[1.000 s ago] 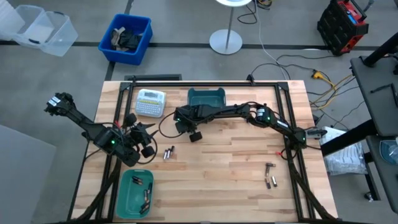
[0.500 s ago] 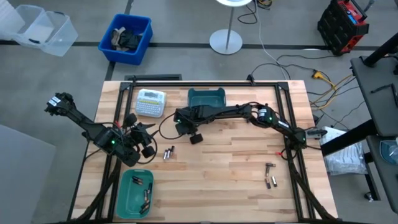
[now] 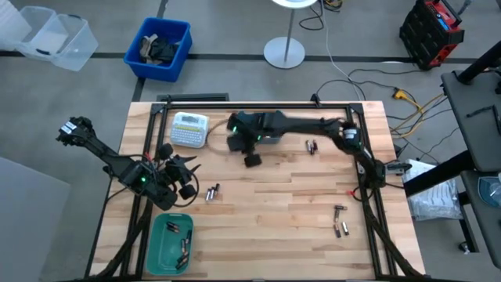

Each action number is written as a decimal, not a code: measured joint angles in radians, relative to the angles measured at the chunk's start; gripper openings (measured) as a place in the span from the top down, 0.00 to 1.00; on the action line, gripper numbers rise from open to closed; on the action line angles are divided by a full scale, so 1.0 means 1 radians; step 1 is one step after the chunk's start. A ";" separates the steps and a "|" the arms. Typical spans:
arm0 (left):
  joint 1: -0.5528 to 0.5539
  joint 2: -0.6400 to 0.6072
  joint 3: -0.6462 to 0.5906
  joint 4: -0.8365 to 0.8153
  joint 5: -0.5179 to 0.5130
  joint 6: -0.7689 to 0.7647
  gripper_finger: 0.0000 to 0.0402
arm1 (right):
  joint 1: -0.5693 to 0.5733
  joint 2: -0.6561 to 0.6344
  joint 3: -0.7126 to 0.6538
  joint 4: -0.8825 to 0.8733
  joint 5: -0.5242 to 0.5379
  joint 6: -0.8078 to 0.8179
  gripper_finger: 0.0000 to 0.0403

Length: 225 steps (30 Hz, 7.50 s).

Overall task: Sort batteries
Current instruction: Put the silver battery into the blue bin, then put the brown battery into the green bin

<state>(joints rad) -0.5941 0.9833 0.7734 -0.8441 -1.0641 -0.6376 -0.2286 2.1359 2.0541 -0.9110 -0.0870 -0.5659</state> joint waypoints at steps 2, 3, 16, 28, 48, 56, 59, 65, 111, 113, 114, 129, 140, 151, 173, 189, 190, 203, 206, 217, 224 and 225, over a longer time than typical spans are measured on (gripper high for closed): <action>0.000 0.000 0.000 0.003 0.000 0.000 0.71 | -0.059 -0.022 -0.001 -0.041 0.000 -0.004 0.93; 0.000 0.001 0.000 0.003 0.000 0.000 0.71 | -0.096 -0.033 -0.002 -0.055 0.001 -0.003 0.93; 0.000 0.006 0.000 0.005 -0.001 0.000 0.71 | -0.407 0.013 -0.068 -0.101 -0.094 -0.022 0.93; 0.000 0.009 0.000 0.006 -0.101 0.011 0.71 | -0.384 0.023 -0.080 -0.106 -0.097 -0.030 0.93; 0.000 0.101 0.000 0.148 -0.052 0.000 0.71 | -0.362 0.020 -0.079 -0.187 -0.097 0.043 0.93; 0.000 0.136 0.000 0.174 -0.013 -0.001 0.71 | -0.362 0.019 -0.078 -0.181 -0.097 0.046 0.86; 0.000 0.149 0.000 0.180 -0.008 0.000 0.71 | -0.362 0.019 -0.078 -0.182 -0.097 0.074 0.78; 0.000 0.158 0.000 0.181 -0.037 0.046 0.71 | -0.362 0.016 -0.050 -0.207 -0.096 0.115 0.58; 0.053 0.177 0.000 0.746 0.154 0.731 0.71 | 0.176 -0.784 -0.859 -0.244 -0.097 1.056 0.65; 0.054 0.177 0.000 0.746 0.154 0.749 0.71 | 0.179 -0.779 -0.880 -0.248 -0.085 1.100 0.64; 0.054 0.177 0.000 0.746 0.155 0.762 0.71 | 0.178 -0.778 -0.894 -0.253 -0.085 1.125 0.63; 0.086 0.168 0.000 0.747 0.156 0.844 0.71 | 0.461 -0.857 -1.203 -0.281 -0.096 0.994 0.59; 0.086 0.168 0.000 0.747 0.158 0.811 0.71 | 0.843 -0.857 -1.224 -0.224 -0.010 1.288 0.63; 0.086 0.168 0.000 0.747 0.158 0.898 0.71 | 1.003 -0.857 -1.267 -0.199 0.125 1.535 0.54; 0.086 0.168 0.000 0.748 0.158 0.864 0.71 | 1.003 -0.857 -1.455 -0.008 0.123 1.522 0.53; 0.086 0.175 0.000 0.747 0.159 0.853 0.71 | 1.003 -0.859 -1.504 0.064 0.125 1.519 0.65; 0.086 0.175 0.000 0.747 0.159 0.853 0.71 | 1.003 -0.859 -1.504 0.064 0.125 1.523 0.67; 0.086 0.175 0.000 0.747 0.159 0.853 0.71 | 1.003 -0.858 -1.505 0.057 0.137 1.599 0.91; 0.086 0.175 0.000 0.747 0.159 0.845 0.71 | 1.001 -0.858 -1.496 0.037 0.143 1.631 0.91; 0.086 0.175 0.000 0.761 0.370 0.831 0.71 | 0.974 -0.855 -1.319 -0.121 0.379 1.752 0.91; 0.086 0.175 0.000 0.807 0.499 0.789 0.71 | 0.798 -0.856 -1.180 0.143 0.552 1.442 0.91; 0.086 0.175 0.000 0.809 0.500 0.774 0.71 | 0.766 -0.856 -1.166 0.205 0.552 1.366 0.91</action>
<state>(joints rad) -0.5078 1.1587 0.7738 -0.0354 -0.5639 0.1360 0.5376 1.2800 0.8882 -0.7061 0.4652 0.8004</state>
